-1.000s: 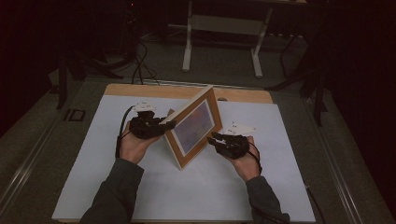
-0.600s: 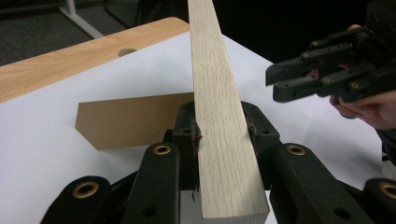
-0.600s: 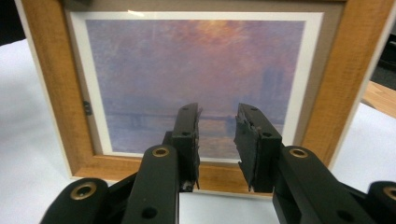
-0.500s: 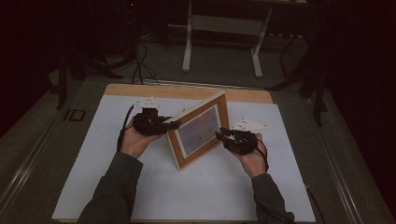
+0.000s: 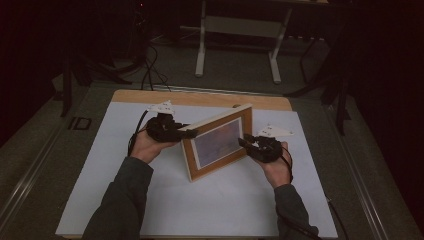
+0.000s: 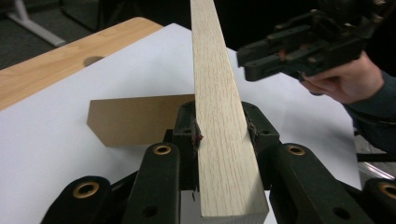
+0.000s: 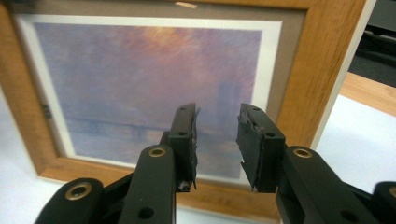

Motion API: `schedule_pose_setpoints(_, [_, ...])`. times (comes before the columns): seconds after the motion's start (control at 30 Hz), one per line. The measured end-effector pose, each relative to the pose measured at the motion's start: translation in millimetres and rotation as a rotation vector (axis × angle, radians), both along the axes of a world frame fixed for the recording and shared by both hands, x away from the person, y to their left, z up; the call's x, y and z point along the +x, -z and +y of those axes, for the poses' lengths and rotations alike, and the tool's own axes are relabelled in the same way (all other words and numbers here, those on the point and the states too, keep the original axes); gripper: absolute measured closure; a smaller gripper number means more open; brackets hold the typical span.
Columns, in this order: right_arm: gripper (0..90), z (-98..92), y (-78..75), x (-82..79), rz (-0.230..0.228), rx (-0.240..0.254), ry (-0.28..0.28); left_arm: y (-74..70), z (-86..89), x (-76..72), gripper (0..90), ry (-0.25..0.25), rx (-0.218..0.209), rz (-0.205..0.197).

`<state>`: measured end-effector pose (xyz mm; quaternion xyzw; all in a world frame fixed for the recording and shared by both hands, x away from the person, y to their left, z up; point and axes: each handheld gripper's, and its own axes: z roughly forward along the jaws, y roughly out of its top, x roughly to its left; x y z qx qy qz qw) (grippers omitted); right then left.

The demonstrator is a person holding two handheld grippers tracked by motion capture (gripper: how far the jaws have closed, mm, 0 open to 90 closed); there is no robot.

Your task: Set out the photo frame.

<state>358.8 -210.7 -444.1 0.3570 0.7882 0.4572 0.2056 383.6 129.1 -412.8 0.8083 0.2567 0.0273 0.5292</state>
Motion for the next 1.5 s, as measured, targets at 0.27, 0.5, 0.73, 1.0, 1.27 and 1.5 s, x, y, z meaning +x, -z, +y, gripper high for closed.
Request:
schedule_pose_setpoints(0.27, [63.0, -14.8, -2.3, 13.4, 0.001, -0.015, 0.055, -3.2, -5.2, -5.8, 70.1, -0.07, 0.039, -0.008])
schedule_pose_setpoints(0.5, [59.4, -17.4, -6.0, 22.9, 0.0, -0.041, 0.077, -7.1, -2.4, -13.1, 61.4, -0.152, 0.014, 0.013])
schedule_pose_setpoints(0.73, [55.3, -14.9, -10.6, 33.5, -0.008, -0.065, 0.091, -4.1, 4.8, -28.0, 62.6, -0.227, -0.017, -0.005])
schedule_pose_setpoints(1.0, [51.0, -14.9, -14.6, 45.0, 0.002, -0.062, 0.042, 4.3, 6.6, -39.1, 62.2, -0.275, -0.069, 0.009])
schedule_pose_setpoints(1.27, [45.1, -15.7, -23.3, 53.8, -0.002, -0.049, 0.043, 12.3, 4.0, -49.5, 60.4, -0.316, -0.075, 0.0])
schedule_pose_setpoints(1.5, [38.2, -14.4, -23.9, 67.3, 0.035, -0.009, -0.013, 18.1, 1.2, -55.7, 65.3, -0.341, -0.012, 0.009])
